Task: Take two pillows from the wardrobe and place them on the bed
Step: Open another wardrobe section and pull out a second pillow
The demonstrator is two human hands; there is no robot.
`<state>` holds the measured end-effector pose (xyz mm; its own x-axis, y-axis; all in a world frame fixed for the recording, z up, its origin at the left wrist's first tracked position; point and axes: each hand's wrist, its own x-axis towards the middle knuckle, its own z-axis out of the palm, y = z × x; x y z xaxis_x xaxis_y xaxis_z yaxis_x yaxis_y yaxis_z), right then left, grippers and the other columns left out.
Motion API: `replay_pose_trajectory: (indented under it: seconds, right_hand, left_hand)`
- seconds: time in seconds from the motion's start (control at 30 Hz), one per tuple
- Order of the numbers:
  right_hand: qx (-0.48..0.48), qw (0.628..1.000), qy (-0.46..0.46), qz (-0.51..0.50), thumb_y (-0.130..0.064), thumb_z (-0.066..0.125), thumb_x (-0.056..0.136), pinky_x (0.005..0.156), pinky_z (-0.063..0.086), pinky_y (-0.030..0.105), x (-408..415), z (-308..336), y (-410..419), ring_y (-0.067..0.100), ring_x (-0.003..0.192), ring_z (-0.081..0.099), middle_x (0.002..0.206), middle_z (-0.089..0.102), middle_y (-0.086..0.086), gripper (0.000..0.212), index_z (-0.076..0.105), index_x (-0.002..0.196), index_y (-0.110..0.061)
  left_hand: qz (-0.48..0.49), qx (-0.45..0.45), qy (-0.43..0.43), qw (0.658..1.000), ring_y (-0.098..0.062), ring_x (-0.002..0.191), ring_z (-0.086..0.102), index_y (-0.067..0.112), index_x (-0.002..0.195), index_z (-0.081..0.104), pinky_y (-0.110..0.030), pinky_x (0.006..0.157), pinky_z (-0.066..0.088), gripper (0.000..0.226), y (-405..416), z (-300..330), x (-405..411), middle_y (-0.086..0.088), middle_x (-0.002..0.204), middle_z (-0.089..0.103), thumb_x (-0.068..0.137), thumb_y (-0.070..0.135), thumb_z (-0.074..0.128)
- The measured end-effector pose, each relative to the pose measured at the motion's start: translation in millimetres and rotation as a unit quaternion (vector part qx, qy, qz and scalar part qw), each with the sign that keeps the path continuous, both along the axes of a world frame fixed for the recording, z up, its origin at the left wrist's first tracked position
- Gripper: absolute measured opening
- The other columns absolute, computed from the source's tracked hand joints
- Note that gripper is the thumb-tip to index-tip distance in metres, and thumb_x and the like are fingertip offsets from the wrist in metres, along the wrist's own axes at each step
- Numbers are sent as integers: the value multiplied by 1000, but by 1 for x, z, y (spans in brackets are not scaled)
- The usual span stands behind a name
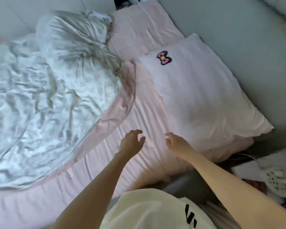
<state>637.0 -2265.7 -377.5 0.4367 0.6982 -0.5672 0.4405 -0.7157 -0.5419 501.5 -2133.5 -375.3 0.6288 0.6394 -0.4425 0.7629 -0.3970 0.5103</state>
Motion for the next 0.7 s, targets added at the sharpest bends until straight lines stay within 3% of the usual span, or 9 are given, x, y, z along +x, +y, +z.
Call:
replay_pose_trajectory:
  seconds: [0.1,0.27,0.47,0.63,0.7]
  right_hand:
    - [50,996,25,70,-22,29,97,85,42,33,-47,24,23,26,105,55,135,50,12,40,36,136,-12]
    - [87,981,45,169,-23,31,96,78,40,29,-140,46,44,24,99,54,129,54,11,37,43,130,-13]
    - [100,940,52,322,-22,30,95,78,39,29,-285,66,78,25,106,54,129,54,8,37,45,128,-14]
    - [142,901,47,408,-21,31,94,74,36,27,-423,81,121,18,93,51,121,59,6,36,48,125,-14]
    - [149,888,43,433,-20,33,94,78,39,28,-482,83,137,22,101,54,121,59,8,34,50,123,-13]
  left_hand:
    - [119,5,-25,993,-25,114,54,15,129,47,-33,95,41,40,-5,28,-73,-11,128,54,91,26,53]
    - [274,31,-49,960,-25,114,54,15,125,53,-31,94,41,37,-36,52,-191,-11,126,57,90,25,56]
    - [446,92,-67,888,-25,115,54,13,122,56,-34,96,42,36,-53,82,-344,-10,125,59,90,28,55]
    - [533,124,-63,835,-26,114,54,12,122,55,-34,94,41,35,-40,96,-478,-10,125,58,91,27,53]
    - [554,128,-66,820,-27,114,54,12,123,54,-35,96,41,36,-35,97,-532,-11,126,58,91,27,52]
